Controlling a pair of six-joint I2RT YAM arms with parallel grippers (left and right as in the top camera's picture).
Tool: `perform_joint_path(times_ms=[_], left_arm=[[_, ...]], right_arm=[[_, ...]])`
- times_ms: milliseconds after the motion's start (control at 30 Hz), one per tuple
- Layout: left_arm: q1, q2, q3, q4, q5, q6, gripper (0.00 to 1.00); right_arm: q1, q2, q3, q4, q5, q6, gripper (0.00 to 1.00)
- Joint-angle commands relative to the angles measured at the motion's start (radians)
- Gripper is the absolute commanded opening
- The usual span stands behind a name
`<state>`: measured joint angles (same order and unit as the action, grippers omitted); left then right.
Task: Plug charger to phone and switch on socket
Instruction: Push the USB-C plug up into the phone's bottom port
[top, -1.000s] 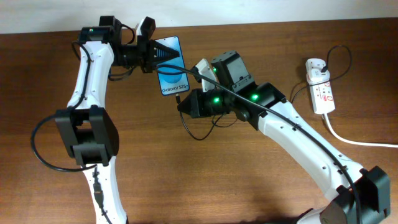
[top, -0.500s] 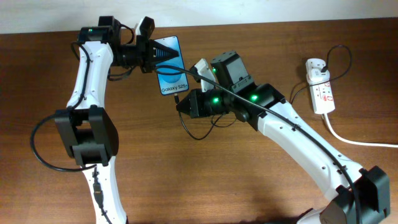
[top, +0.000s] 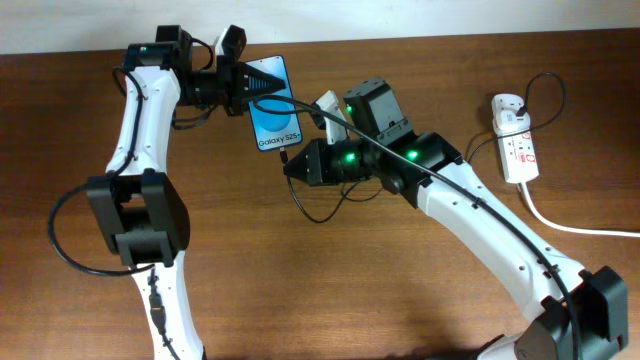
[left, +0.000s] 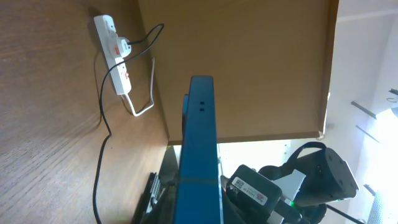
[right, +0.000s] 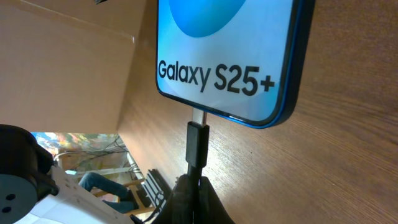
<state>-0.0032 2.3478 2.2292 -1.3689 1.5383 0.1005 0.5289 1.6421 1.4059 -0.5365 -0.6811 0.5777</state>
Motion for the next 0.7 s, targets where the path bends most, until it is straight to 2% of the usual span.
perform_joint_path(times_ms=[0, 333, 433, 667], left_arm=[[-0.010, -0.007, 0.010, -0.013, 0.036, -0.024, 0.00], [-0.007, -0.007, 0.010, 0.007, 0.036, -0.037, 0.00], [0.011, -0.007, 0.010, 0.090, 0.036, -0.145, 0.00], [0.013, -0.007, 0.010, 0.098, 0.036, -0.153, 0.00]], right_arm=[[-0.039, 0.001, 0.005, 0.004, 0.073, 0.007, 0.04], [-0.036, 0.001, 0.005, -0.010, 0.032, 0.003, 0.04], [-0.009, 0.001, 0.005, -0.032, 0.016, -0.023, 0.04], [0.014, 0.001, 0.006, -0.011, -0.016, -0.024, 0.04]])
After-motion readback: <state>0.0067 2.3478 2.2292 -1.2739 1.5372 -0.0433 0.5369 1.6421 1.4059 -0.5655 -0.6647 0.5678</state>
